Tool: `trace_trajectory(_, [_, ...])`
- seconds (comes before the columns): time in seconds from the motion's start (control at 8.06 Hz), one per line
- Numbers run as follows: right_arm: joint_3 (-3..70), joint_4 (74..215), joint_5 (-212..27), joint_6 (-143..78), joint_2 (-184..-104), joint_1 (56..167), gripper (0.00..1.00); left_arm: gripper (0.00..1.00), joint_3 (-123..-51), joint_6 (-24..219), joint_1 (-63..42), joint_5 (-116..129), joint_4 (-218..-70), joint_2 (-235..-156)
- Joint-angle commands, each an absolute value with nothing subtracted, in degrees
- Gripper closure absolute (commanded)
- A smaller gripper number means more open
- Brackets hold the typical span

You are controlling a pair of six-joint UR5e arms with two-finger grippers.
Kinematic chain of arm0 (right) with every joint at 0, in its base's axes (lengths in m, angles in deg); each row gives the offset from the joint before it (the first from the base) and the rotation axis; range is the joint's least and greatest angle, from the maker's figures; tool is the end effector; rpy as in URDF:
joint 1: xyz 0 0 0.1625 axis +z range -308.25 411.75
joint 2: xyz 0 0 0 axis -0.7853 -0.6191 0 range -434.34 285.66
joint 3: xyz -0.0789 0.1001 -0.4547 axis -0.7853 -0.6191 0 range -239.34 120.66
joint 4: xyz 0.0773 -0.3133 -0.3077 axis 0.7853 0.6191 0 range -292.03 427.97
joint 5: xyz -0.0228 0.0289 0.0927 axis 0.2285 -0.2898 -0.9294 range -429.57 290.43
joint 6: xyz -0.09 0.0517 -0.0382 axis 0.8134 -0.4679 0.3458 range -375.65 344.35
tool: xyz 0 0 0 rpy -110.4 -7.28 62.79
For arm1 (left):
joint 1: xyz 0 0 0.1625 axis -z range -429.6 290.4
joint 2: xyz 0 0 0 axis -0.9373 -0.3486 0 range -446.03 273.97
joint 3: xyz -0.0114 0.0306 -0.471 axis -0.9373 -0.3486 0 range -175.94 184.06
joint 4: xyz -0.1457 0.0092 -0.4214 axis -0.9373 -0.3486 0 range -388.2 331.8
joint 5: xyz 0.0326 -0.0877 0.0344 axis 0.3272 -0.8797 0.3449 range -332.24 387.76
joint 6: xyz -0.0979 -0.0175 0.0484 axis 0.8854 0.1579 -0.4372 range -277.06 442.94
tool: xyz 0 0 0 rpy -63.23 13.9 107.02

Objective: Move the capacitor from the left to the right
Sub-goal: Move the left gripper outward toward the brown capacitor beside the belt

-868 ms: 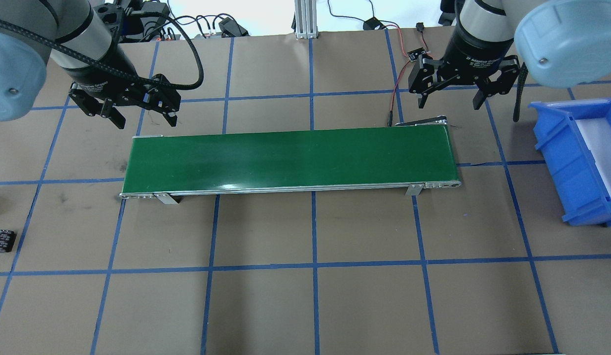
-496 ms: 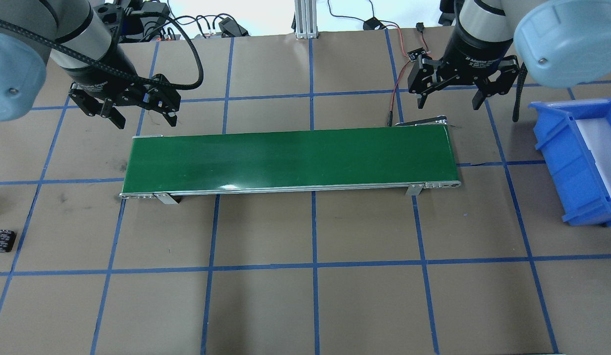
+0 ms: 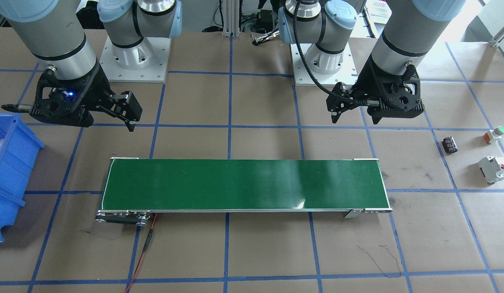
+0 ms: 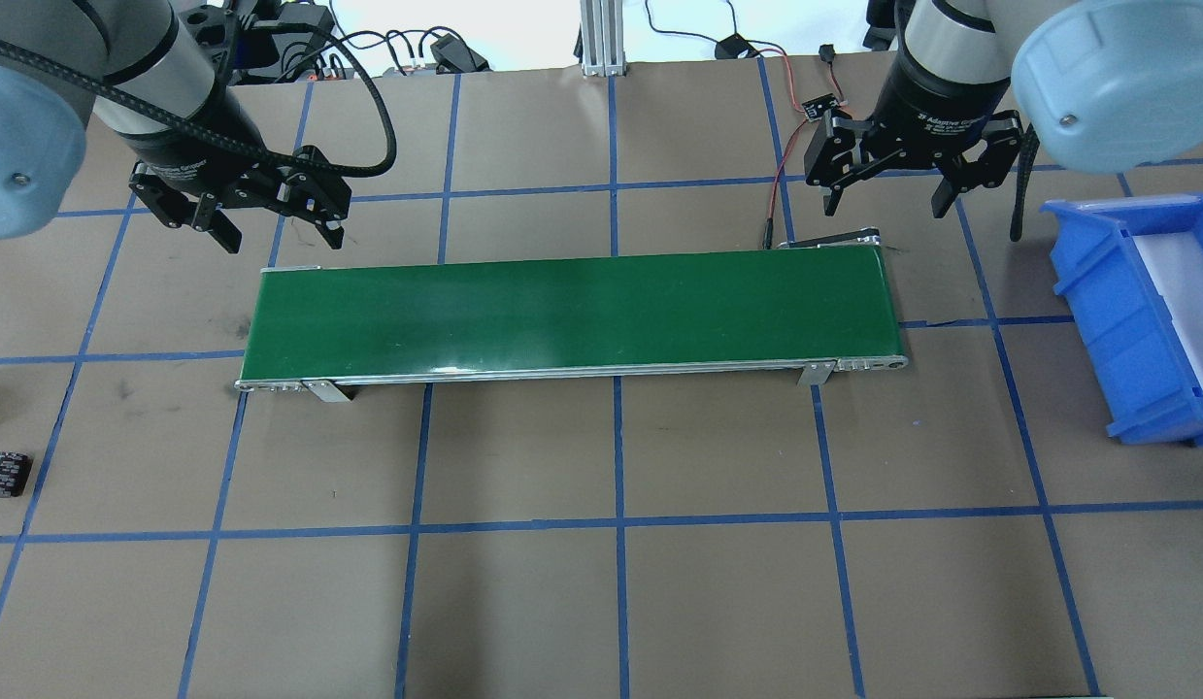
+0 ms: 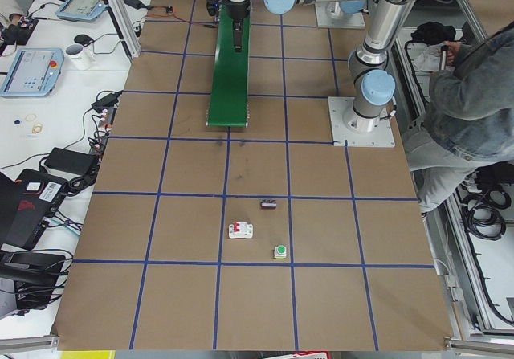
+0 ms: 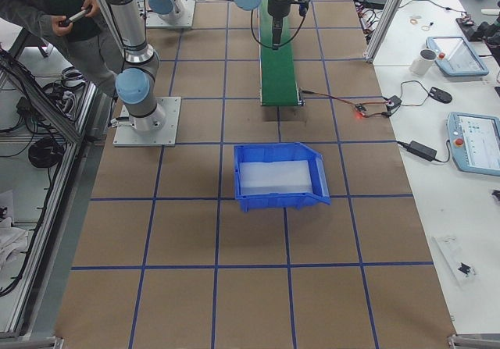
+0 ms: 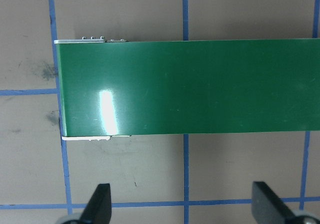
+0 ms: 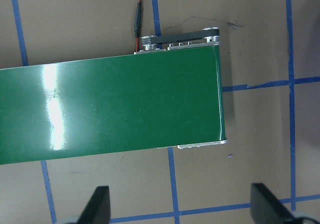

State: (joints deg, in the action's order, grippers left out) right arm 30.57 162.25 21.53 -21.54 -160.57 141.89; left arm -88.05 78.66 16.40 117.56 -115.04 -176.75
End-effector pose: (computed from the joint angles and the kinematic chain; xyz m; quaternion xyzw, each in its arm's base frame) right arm 0.1326 -0.5563 0.4968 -0.0502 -0.9987 0.0057 0.0093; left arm -0.0964 -0.5394 0.5036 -0.0024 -1.0000 0.0031 0.0015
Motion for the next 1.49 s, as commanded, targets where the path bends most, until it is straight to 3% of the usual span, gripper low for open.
trace_trajectory(0.0, [30.57, 162.19, 21.57, -21.54, -160.56, 141.83, 0.0, 0.0, -88.05, 78.98, 15.93, 117.85, -115.13, -176.39])
trace_trajectory(0.37, [30.57, 162.19, 21.66, -21.54, -160.56, 141.83, 0.0, 0.0, -88.14, 78.81, 10.76, 117.32, -115.48, -176.38])
trace_trajectory(1.36, [30.66, 162.28, 21.31, -21.54, -160.56, 141.92, 0.0, 0.0, -89.1, 77.23, -19.82, 118.64, -123.48, -175.06])
